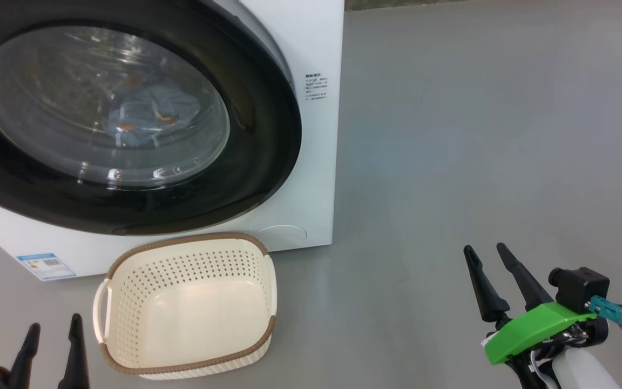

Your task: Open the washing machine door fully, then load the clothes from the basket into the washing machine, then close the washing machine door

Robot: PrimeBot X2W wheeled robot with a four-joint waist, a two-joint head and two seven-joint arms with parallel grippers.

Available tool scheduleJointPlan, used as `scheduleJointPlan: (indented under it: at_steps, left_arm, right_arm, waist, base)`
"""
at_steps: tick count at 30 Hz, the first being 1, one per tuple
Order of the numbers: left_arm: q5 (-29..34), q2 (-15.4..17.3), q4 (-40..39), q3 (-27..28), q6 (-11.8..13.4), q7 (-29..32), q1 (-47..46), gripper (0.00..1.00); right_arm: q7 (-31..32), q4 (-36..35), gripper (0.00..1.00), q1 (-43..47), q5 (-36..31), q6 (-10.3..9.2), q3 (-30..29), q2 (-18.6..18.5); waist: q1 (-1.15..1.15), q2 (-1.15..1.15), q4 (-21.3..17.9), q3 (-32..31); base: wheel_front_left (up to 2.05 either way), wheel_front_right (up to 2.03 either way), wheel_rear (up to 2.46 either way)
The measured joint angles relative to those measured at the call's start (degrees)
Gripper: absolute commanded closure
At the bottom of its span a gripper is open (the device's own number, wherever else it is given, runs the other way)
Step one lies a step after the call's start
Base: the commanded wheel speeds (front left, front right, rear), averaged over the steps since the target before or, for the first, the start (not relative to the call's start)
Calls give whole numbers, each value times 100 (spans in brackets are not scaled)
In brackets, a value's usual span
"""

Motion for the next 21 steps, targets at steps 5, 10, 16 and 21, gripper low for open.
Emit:
scheduleJointPlan:
  at_steps: [5,10,16,21]
  left_arm:
    - [15,-1,0,93,0,0,12,0]
    - [18,-3,0,122,0,0,32,0]
    - [74,-8,1,153,0,0,143,0]
    - [168,-37,2,226,0,0,143,0]
  right_arm:
    - [0,-27,0,152,0,0,-88,-14]
    - [0,-58,0,208,-1,0,-108,-14]
    - [0,-57,0,279,-1,0,-140,-7]
    - [0,-70,0,279,-1,0,-145,-3]
  waist:
    - [0,0,-59,-40]
    - [0,0,-88,-75]
    - [0,0,-103,-89]
    - [0,0,-96,-74]
  base:
    - [0,0,0]
    - [0,0,0]
    - [0,0,0]
    - [0,0,0]
